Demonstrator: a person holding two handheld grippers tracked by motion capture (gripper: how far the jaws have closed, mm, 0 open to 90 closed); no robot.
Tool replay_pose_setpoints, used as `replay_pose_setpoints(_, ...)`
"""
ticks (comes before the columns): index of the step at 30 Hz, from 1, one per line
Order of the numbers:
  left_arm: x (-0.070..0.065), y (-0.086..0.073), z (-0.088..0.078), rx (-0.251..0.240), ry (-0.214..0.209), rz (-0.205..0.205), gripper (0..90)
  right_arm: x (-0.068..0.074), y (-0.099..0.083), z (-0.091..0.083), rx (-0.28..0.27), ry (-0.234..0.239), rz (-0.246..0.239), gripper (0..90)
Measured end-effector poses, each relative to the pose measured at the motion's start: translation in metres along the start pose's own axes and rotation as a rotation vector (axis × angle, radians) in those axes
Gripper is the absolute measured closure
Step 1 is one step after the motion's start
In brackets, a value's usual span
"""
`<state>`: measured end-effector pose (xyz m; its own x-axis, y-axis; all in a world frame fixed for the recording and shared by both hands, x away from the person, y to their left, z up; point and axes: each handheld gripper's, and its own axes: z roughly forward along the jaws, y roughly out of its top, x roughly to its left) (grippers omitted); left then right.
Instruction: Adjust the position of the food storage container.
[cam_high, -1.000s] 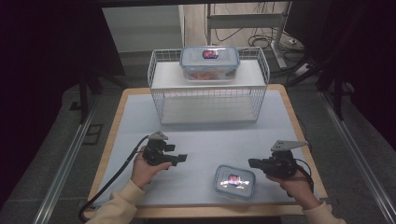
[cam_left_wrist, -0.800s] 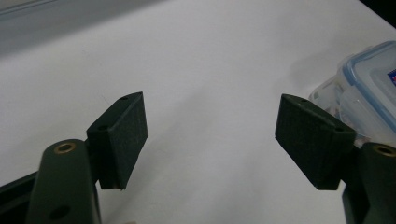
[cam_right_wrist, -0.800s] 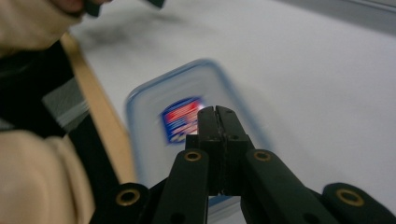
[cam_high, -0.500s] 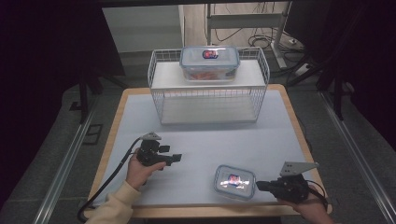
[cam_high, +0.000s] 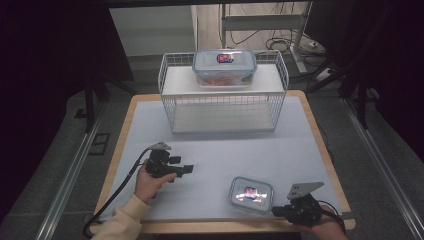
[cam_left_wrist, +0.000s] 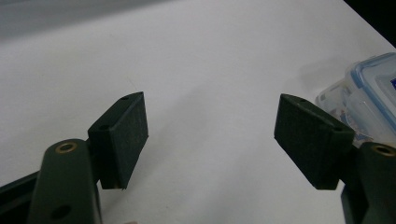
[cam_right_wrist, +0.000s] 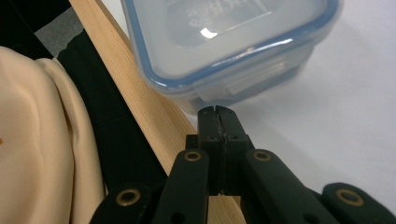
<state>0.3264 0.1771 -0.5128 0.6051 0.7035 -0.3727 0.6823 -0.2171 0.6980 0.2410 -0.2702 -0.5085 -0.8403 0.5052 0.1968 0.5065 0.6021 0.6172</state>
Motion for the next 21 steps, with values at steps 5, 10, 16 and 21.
replay_pose_setpoints(5, 0.000, 0.000, -0.001, -0.002, 0.002, -0.001, 26.0, 0.000, 0.004, 0.003, -0.004, -0.009, 0.003, 89.7)
replay_pose_setpoints(10, 0.001, 0.001, -0.003, -0.008, 0.004, 0.002, 26.0, 0.001, 0.010, 0.010, -0.008, -0.004, 0.008, 89.7)
replay_pose_setpoints(16, 0.000, 0.002, -0.005, -0.017, 0.005, -0.002, 26.1, 0.000, 0.022, 0.019, -0.024, 0.002, 0.022, 89.7)
replay_pose_setpoints(21, 0.000, 0.001, -0.009, -0.019, 0.023, 0.009, 26.0, -0.003, 0.034, 0.030, -0.023, 0.005, 0.022, 89.7)
